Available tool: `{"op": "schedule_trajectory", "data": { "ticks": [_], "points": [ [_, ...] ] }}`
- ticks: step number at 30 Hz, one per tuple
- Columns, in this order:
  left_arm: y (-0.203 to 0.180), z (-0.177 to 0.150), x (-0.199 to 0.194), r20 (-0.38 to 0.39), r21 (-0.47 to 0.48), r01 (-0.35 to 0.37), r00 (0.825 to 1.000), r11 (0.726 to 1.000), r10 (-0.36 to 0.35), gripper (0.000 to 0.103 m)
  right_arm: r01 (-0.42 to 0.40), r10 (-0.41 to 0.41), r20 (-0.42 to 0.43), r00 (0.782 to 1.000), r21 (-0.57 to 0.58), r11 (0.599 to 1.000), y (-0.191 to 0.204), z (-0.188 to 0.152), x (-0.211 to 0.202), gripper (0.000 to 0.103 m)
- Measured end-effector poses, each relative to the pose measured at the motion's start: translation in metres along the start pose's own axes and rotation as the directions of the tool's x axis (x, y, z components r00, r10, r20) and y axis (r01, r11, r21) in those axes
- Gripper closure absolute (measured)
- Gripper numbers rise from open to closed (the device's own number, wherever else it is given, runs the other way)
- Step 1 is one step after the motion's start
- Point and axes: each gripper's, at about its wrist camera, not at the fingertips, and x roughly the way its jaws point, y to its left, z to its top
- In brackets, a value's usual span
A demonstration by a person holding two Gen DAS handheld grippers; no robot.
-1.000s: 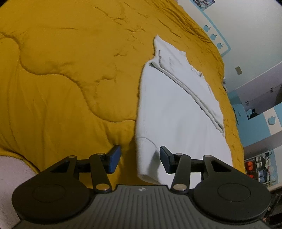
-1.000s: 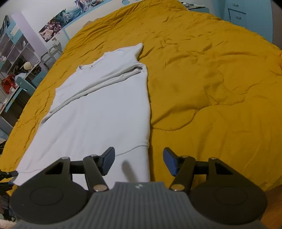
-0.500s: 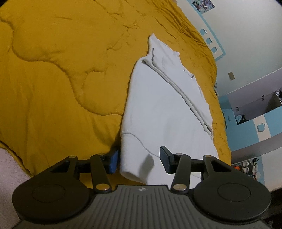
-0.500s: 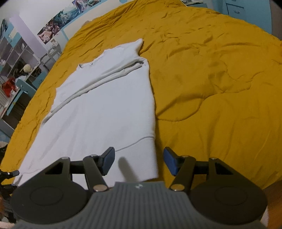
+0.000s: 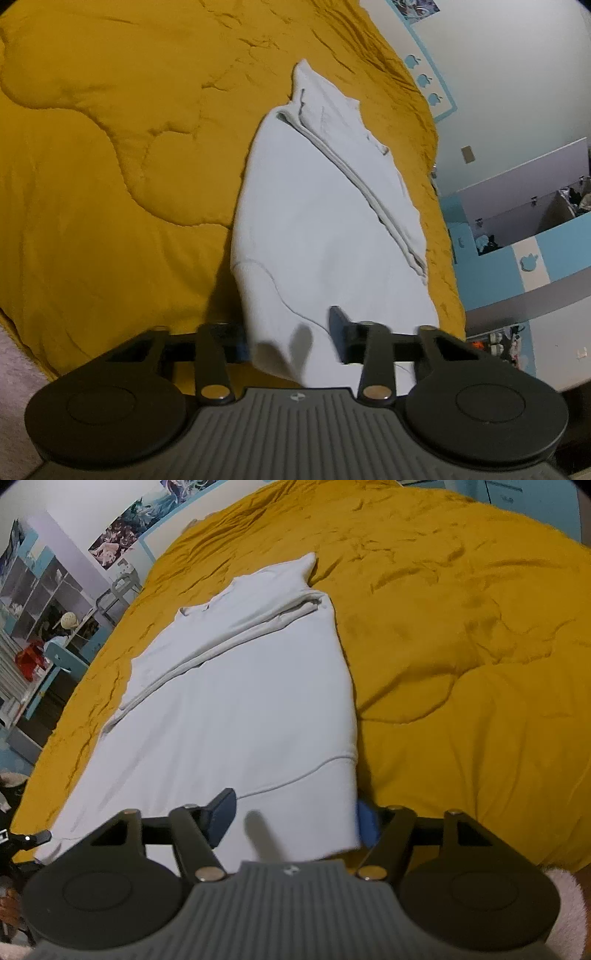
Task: Fold small clothes
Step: 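Move both open grippers to the hem of the folded sweatshirt, then grasp the hem corners with both grippers and lift toward the collar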
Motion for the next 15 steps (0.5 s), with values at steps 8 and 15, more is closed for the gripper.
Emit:
{"op": "schedule_trajectory", "data": {
  "ticks": [8, 15],
  "points": [
    [0.004, -0.002, 0.005, 0.021, -0.061, 0.050, 0.999, 0.997, -0.049, 0.098, -0.025, 0.023, 0.027, 0.999, 0.078, 0.997, -0.015, 0.000, -0.004, 0.095],
    [-0.010, 0.002, 0.001, 0.051, -0.006, 0.047, 0.998, 0.999, -0.047, 0.099, -0.113, 0.098, 0.127, 0.987, 0.116, 0.987, -0.016, 0.007, -0.015, 0.100]
  ]
}}
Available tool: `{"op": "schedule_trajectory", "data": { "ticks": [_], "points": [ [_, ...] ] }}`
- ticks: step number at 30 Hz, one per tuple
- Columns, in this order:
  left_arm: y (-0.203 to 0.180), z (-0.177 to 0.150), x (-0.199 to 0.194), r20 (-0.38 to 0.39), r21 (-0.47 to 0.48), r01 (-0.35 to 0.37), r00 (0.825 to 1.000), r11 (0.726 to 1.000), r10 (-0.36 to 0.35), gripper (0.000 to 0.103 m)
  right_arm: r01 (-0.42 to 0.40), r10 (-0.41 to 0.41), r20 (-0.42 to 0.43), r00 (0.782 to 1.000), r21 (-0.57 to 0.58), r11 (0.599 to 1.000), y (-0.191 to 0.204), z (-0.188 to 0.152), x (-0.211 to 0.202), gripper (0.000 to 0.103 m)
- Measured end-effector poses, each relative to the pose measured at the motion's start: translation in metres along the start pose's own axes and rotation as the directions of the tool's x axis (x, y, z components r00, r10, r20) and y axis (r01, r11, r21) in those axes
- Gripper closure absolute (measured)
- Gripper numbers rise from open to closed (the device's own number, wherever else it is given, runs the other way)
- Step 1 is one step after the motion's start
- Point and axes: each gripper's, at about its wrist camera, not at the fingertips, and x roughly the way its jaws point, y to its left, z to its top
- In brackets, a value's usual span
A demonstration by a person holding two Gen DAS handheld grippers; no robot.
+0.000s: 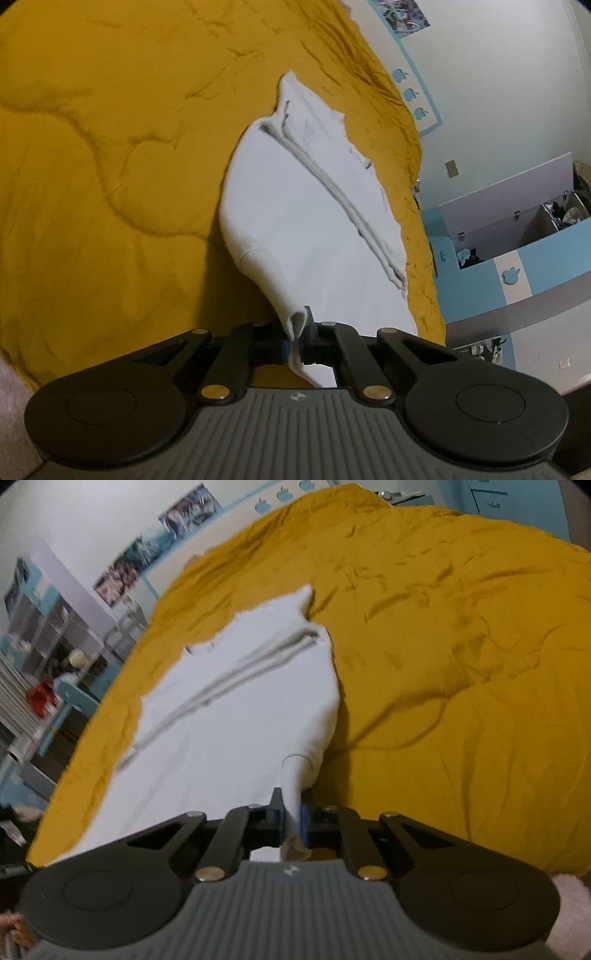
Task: Fold small clothes
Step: 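Grasp the hem corners with both grippers and lift toward the collar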
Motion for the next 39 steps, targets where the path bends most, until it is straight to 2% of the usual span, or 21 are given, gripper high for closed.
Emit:
{"op": "schedule_trajectory", "data": {
  "ticks": [3, 10, 17, 23, 29, 34, 39],
  "points": [
    [-0.007, 0.009, 0.002, 0.002, 0.011, 0.022, 1.000, 1.000, -0.022, 0.099, -0.052, 0.051, 0.019, 0.999, 0.054, 0.997, 0.000, 0.012, 0.002, 0.100],
    [-0.021, 0.046, 0.032, 0.024, 0.025, 0.057, 0.998, 0.998, -0.057, 0.099, -0.079, 0.075, 0.066, 0.995, 0.058, 0.995, 0.014, 0.049, 0.022, 0.100],
    [-0.040, 0.105, 0.073, 0.033, 0.073, 0.080, 0.996, 0.994, -0.083, 0.099, -0.088, 0.086, 0.106, 0.991, 0.013, 0.996, 0.036, 0.109, 0.066, 0.100],
    [-0.054, 0.170, 0.111, 0.073, 0.077, 0.115, 0.990, 0.990, -0.121, 0.099, -0.103, 0.099, 0.166, 0.981, 0.018, 0.994, 0.049, 0.172, 0.113, 0.101],
    [-0.079, 0.240, 0.155, 0.111, 0.134, 0.111, 0.986, 0.985, -0.126, 0.099, -0.143, 0.137, 0.187, 0.973, 0.018, 0.990, 0.062, 0.243, 0.177, 0.101],
    [-0.082, 0.290, 0.214, 0.118, 0.141, 0.073, 0.989, 0.987, -0.090, 0.099, -0.095, 0.089, 0.187, 0.978, 0.023, 0.995, 0.068, 0.296, 0.247, 0.101],
    [-0.062, 0.319, 0.269, 0.136, 0.094, 0.016, 0.990, 0.995, -0.028, 0.098, -0.019, -0.002, 0.148, 0.989, 0.145, 0.989, 0.052, 0.323, 0.326, 0.100]
  ]
}}
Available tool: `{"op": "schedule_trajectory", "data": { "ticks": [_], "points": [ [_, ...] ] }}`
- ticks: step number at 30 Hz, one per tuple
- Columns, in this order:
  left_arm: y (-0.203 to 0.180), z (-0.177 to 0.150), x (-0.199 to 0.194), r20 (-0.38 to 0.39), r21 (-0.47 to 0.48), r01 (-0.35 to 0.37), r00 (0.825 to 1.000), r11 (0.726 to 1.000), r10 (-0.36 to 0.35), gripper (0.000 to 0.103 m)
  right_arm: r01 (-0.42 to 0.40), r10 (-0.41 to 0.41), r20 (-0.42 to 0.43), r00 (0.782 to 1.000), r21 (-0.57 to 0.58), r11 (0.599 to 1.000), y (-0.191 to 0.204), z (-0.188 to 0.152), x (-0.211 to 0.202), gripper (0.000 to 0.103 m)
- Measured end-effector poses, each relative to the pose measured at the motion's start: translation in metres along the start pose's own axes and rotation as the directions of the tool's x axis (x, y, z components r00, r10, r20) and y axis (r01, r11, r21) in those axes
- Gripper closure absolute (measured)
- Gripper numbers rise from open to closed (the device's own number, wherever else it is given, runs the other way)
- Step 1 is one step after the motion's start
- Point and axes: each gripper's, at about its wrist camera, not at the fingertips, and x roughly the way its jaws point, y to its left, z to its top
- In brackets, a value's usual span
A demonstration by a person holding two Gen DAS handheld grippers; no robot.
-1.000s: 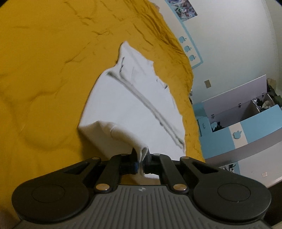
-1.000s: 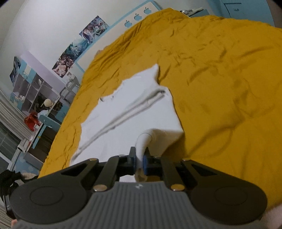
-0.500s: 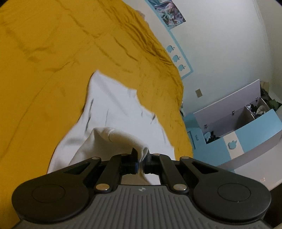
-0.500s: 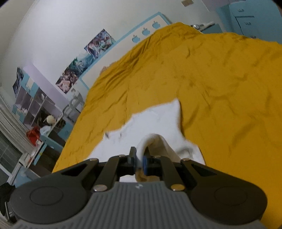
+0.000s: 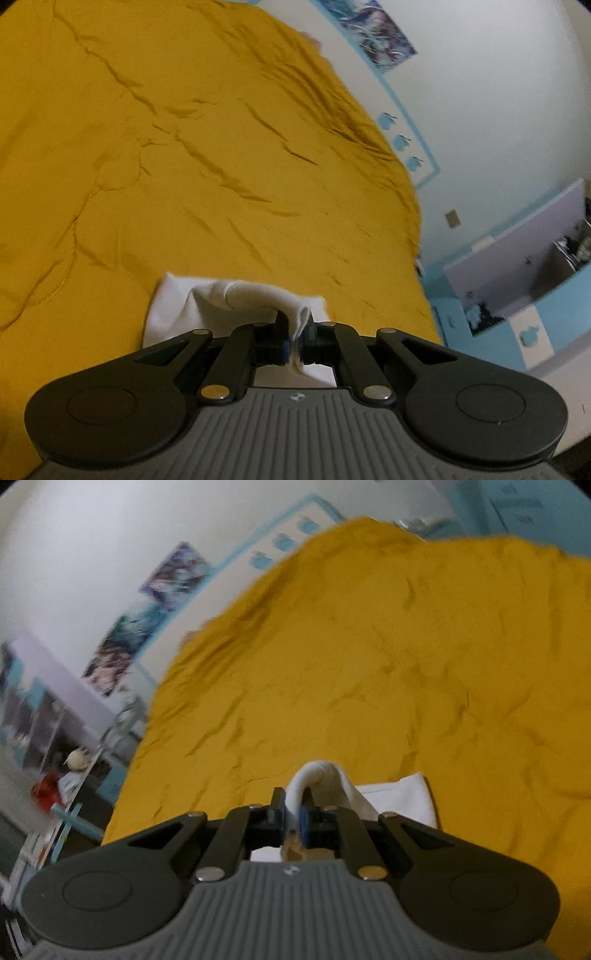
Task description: Fold small clothes
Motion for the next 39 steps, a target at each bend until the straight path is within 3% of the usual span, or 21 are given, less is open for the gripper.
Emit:
{"op": "schedule_trajectory", "data": {
  "ticks": [1, 2, 3, 4, 5, 9, 11, 14, 19, 22, 26, 30, 36, 37, 38, 39],
  "points": [
    [0.003, 0.001, 0.007, -0.007, 0.005, -0.007, 1.000, 1.000, 0.007, 0.093, 0.052, -0.051, 0.008, 0.999, -0.001, 0.999, -0.002, -0.001, 0.011, 0.100],
    [0.006, 0.002, 0.013, -0.025, 0.005, -0.041, 0.999, 0.999, 0.041, 0.081, 0.102, -0.101, 0.008, 0.995, -0.023, 0.995, -0.001, -0.002, 0.020, 0.097],
    [0.008, 0.004, 0.014, -0.049, -0.004, -0.078, 0.996, 0.997, 0.078, 0.075, 0.176, -0.175, 0.018, 0.984, -0.057, 0.983, 0.000, -0.003, 0.028, 0.090],
    [0.010, 0.007, 0.011, -0.064, -0.014, -0.101, 0.993, 0.995, 0.100, 0.074, 0.217, -0.215, 0.032, 0.976, -0.078, 0.973, 0.001, -0.003, 0.030, 0.072],
    [0.012, 0.009, 0.004, -0.052, -0.016, -0.087, 0.995, 0.996, 0.086, 0.074, 0.220, -0.217, 0.048, 0.975, -0.101, 0.970, 0.000, -0.002, 0.028, 0.066],
    [0.015, 0.007, -0.061, 0.060, 0.007, -0.078, 0.995, 0.997, 0.077, 0.070, 0.100, -0.099, 0.024, 0.995, -0.048, 0.994, -0.015, -0.006, -0.013, 0.064],
    [0.016, -0.010, -0.095, 0.037, 0.018, -0.030, 0.999, 0.999, 0.029, 0.064, 0.005, -0.006, -0.025, 1.000, -0.022, 1.000, -0.024, -0.022, -0.046, 0.064],
    [0.018, -0.059, -0.139, -0.035, 0.001, -0.007, 0.999, 1.000, 0.008, 0.051, -0.043, 0.041, -0.079, 0.996, -0.028, 0.999, -0.034, -0.060, -0.096, 0.060],
    [0.036, -0.140, -0.165, -0.143, -0.147, -0.038, 0.990, 0.988, 0.016, 0.051, -0.042, 0.055, -0.167, 0.984, 0.081, 0.996, -0.053, -0.121, -0.142, 0.055],
    [0.055, -0.163, -0.154, -0.168, -0.248, -0.083, 0.985, 0.965, 0.041, 0.051, -0.025, 0.054, -0.193, 0.980, 0.146, 0.989, -0.061, -0.139, -0.144, 0.055],
    [0.077, -0.168, -0.133, -0.125, -0.357, -0.078, 0.992, 0.931, 0.035, 0.052, -0.002, 0.052, -0.190, 0.980, 0.256, 0.967, -0.075, -0.153, -0.137, 0.054],
    [0.086, -0.161, -0.117, -0.070, -0.397, -0.046, 0.997, 0.917, 0.020, 0.051, 0.018, 0.049, -0.177, 0.983, 0.360, 0.933, -0.092, -0.156, -0.120, 0.056],
    [0.079, -0.145, -0.087, -0.029, -0.411, -0.053, 0.999, 0.910, 0.045, 0.052, 0.005, 0.048, -0.108, 0.993, 0.449, 0.893, -0.103, -0.151, -0.092, 0.057],
    [0.079, -0.143, -0.085, -0.026, -0.407, -0.048, 0.999, 0.912, 0.041, 0.062, 0.012, 0.042, -0.110, 0.993, 0.448, 0.894, -0.103, -0.149, -0.087, 0.063],
    [0.078, -0.143, -0.084, -0.024, -0.404, -0.045, 0.999, 0.914, 0.039, 0.082, 0.023, 0.032, -0.114, 0.993, 0.448, 0.894, -0.101, -0.149, -0.083, 0.068],
    [0.077, -0.141, -0.082, -0.036, -0.399, -0.049, 0.999, 0.916, 0.038, 0.088, 0.035, 0.021, -0.121, 0.992, 0.447, 0.894, -0.100, -0.148, -0.079, 0.078]
  ]
}}
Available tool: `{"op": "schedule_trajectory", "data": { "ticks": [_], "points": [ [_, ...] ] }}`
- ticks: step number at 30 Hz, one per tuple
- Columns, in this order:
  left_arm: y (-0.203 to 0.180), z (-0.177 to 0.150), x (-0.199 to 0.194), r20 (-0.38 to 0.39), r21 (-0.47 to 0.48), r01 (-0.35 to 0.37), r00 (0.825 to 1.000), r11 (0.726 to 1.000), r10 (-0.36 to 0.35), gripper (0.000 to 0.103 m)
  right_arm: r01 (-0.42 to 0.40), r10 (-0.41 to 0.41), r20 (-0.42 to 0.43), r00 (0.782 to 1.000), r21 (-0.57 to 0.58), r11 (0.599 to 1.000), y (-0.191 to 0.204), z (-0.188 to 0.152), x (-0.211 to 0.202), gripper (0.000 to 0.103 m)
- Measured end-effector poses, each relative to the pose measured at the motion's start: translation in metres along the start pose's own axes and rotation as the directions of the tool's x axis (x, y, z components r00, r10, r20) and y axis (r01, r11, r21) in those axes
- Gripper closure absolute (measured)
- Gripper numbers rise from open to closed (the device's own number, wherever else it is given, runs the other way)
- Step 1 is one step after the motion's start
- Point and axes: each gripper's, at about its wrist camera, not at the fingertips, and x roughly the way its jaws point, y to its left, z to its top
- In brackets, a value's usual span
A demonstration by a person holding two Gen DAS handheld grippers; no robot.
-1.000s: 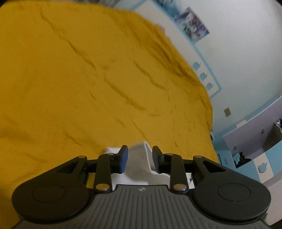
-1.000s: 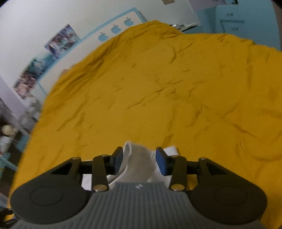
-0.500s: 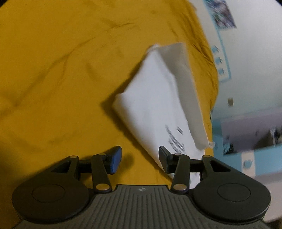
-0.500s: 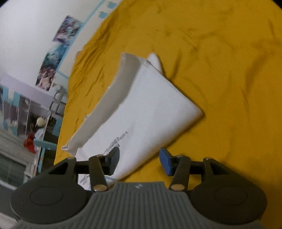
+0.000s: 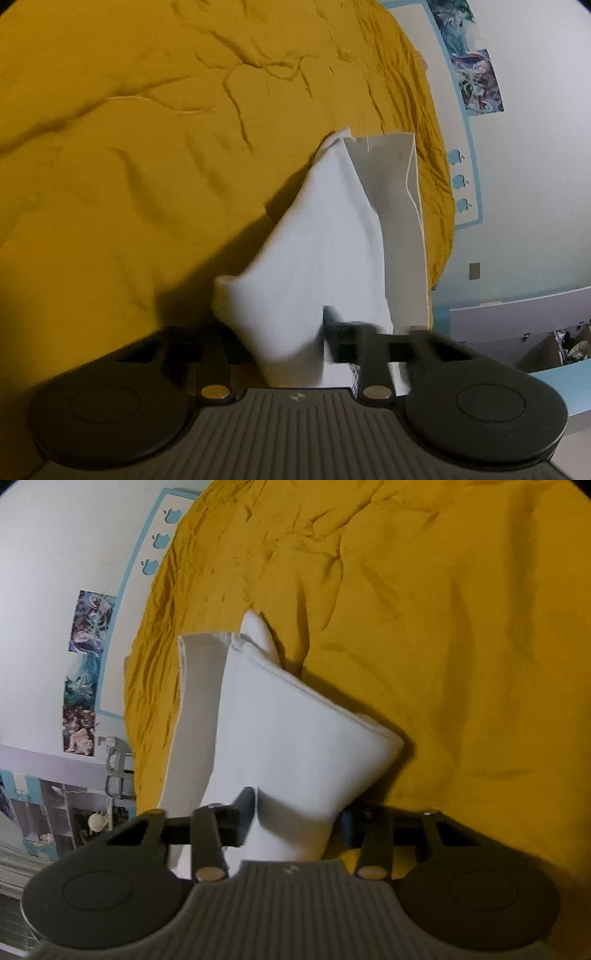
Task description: Fold small clothes
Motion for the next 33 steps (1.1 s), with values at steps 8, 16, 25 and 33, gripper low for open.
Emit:
{"op": "schedule_trajectory", "data": {
  "ticks": [8, 16, 25, 33],
  "points": [
    [-0.034, -0.006, -0.024, 0.045, 0.107, 0.039, 0.998, 0.994, -0.044, 0.090, -0.027, 0.031, 0.029, 0.999, -0.130, 0.991, 0.032, 0.004, -0.023, 0.097],
    [-0.057, -0.039, -0.095, 0.014, 0.218, 0.121, 0.992, 0.968, -0.127, 0.090, -0.108, 0.114, 0.020, 0.993, -0.184, 0.977, 0.044, -0.012, -0.103, 0.098],
    [0.040, -0.096, -0.128, -0.104, 0.118, 0.016, 0.995, 0.993, -0.003, 0.089, 0.008, -0.016, -0.068, 0.998, -0.116, 0.993, -0.051, -0.057, -0.157, 0.098],
    [0.012, -0.079, -0.200, -0.054, 0.361, -0.150, 0.982, 0.920, 0.182, 0.081, 0.076, -0.077, 0.010, 0.997, -0.310, 0.948, -0.049, -0.032, -0.220, 0.065]
  ]
}}
